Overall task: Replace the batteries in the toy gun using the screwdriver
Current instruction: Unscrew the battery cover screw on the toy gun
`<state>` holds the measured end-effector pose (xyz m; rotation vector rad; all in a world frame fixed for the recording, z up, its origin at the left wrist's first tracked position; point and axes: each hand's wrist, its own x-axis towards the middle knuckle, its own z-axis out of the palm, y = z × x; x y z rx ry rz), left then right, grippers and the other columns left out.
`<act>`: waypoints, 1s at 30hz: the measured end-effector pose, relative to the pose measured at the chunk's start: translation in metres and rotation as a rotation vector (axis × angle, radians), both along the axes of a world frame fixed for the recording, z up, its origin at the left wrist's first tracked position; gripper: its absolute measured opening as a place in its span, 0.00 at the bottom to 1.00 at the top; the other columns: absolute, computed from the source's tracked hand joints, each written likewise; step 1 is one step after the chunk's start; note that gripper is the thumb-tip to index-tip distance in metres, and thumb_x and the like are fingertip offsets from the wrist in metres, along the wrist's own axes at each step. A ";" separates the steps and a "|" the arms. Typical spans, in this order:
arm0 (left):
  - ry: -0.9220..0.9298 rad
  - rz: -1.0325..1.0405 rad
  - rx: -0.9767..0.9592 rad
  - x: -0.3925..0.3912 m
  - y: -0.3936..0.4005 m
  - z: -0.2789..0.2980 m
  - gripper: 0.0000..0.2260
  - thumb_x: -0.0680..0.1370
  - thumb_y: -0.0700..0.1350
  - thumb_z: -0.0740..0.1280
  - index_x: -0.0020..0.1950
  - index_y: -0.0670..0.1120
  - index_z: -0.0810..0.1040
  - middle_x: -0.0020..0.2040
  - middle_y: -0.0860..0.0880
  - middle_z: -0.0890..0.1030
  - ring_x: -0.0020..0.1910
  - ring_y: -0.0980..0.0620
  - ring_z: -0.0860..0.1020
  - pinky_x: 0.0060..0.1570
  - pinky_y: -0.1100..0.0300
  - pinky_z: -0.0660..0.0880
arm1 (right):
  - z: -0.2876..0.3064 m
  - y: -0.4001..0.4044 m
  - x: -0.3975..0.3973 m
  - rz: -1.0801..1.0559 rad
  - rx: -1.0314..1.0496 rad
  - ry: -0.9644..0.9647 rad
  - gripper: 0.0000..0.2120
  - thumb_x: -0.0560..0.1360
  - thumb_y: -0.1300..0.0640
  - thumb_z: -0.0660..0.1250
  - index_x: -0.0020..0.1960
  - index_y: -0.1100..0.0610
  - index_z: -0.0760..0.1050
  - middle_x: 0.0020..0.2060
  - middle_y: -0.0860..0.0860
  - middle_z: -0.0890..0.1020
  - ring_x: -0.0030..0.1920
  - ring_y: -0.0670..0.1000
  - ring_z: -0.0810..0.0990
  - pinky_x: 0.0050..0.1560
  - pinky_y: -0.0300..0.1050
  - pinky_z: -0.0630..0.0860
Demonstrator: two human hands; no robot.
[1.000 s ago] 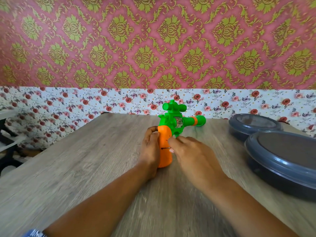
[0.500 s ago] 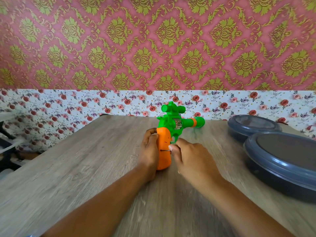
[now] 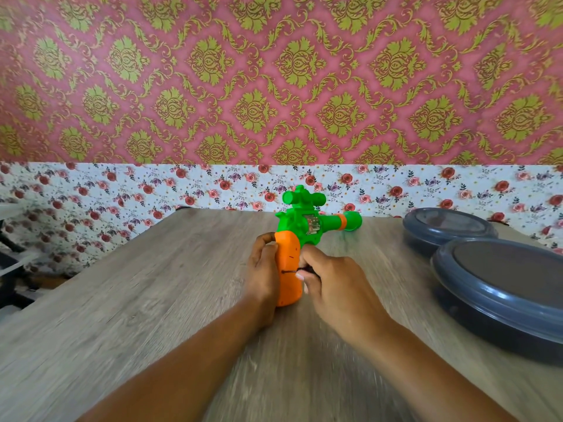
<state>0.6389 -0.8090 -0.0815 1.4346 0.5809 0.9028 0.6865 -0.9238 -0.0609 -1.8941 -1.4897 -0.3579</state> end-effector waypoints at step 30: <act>-0.022 -0.046 0.028 -0.004 -0.004 0.002 0.10 0.82 0.43 0.51 0.54 0.50 0.72 0.47 0.42 0.78 0.37 0.52 0.78 0.28 0.64 0.75 | 0.005 -0.001 0.000 -0.072 -0.118 0.080 0.07 0.79 0.56 0.57 0.43 0.54 0.62 0.36 0.57 0.81 0.38 0.57 0.79 0.39 0.53 0.74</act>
